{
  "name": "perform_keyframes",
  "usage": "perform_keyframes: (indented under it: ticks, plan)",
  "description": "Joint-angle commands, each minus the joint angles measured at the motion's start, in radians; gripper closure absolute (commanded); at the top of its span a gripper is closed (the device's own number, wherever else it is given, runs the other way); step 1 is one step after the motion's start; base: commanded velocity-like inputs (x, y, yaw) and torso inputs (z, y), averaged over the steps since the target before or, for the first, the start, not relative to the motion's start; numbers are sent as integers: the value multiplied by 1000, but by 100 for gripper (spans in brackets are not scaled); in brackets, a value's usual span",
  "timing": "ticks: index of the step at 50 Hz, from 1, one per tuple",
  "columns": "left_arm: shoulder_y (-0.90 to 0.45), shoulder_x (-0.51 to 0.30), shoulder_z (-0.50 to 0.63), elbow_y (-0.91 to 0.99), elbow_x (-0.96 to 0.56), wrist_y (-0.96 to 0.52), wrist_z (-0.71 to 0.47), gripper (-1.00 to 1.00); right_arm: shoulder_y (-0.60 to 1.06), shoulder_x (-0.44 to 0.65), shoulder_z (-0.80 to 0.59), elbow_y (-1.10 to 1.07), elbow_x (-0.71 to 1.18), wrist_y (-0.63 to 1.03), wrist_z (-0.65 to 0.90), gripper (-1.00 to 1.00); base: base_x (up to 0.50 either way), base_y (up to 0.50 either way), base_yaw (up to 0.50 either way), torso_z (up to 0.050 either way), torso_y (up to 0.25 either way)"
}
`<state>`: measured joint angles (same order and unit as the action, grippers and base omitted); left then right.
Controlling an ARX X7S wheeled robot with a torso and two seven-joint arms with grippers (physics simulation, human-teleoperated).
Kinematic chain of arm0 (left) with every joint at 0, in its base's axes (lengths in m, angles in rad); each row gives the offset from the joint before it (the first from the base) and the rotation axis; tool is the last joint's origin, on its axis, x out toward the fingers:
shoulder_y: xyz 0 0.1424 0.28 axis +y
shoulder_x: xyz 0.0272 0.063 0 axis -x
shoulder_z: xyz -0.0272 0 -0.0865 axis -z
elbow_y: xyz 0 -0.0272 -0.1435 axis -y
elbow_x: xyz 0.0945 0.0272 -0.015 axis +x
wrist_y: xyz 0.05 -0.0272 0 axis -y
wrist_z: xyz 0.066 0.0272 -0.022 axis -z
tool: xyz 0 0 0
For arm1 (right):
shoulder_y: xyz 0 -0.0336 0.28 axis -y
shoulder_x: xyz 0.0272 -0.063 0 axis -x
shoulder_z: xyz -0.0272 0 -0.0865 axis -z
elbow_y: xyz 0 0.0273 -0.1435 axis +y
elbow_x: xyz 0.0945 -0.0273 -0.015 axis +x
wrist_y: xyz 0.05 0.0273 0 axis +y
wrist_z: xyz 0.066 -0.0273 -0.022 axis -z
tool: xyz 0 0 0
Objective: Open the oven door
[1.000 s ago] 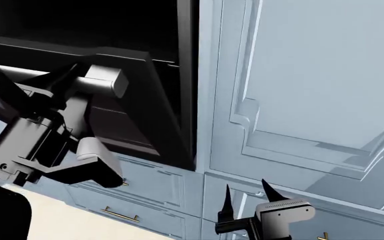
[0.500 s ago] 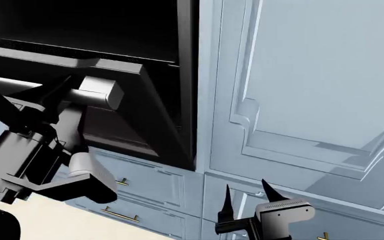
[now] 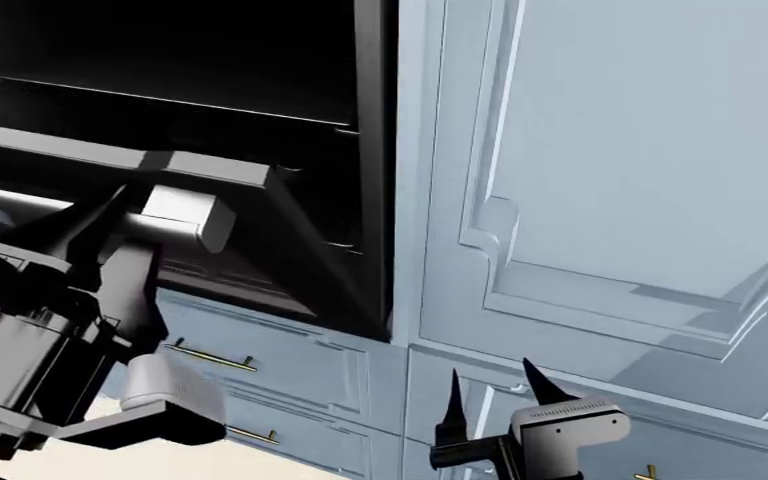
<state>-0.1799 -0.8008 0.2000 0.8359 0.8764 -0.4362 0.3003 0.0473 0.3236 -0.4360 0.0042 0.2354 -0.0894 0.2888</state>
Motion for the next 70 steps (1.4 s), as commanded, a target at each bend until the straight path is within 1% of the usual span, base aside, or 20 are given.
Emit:
perform_keyframes:
  ticks: [1, 14, 28, 38, 43, 57, 59, 64, 67, 70]
  plan:
    - [92, -10, -10, 136, 25, 32, -149, 100, -1, 3, -6, -4, 0, -2, 2, -100, 0, 0, 0, 0, 0]
    - [240, -23, -56, 127, 35, 74, -290, 100, -2, 6, -8, -2, 0, -19, 1, -100, -1, -3, -2, 1, 3]
    - [328, -7, -63, 101, 67, 106, -392, 100, 0, 7, -9, 2, 4, -26, 2, -100, 0, -3, -3, 1, 2]
    - [364, 2, -67, 98, 79, 113, -419, 100, -3, 12, -15, -3, -4, -42, -1, -100, -1, -3, -3, 0, 2]
    - [355, 5, -64, 93, 76, 115, -416, 100, -1, 15, -17, -12, -2, -16, 5, -100, -1, -4, -3, 2, 2]
    - [354, 8, -67, 92, 76, 119, -414, 100, 0, 18, -19, -12, 0, -13, 9, -100, -1, -3, -3, 0, 2]
    - [393, -8, -95, 102, 76, 122, -444, 100, -1, 18, -19, -19, 4, -17, 6, -100, 1, -3, -4, 5, 5]
    - [550, -52, -194, 108, 77, 134, -549, 100, 2, 17, -19, -17, 2, -24, 10, -100, -2, -2, -1, 0, 2]
    - [593, -60, -220, 107, 76, 145, -586, 100, 2, 16, -16, -14, 4, -32, 11, -100, 0, 0, -2, 0, 3]
    - [603, -62, -226, 105, 75, 152, -598, 100, 3, 14, -15, -4, 3, -42, 11, -100, 1, -2, 0, 0, 3]
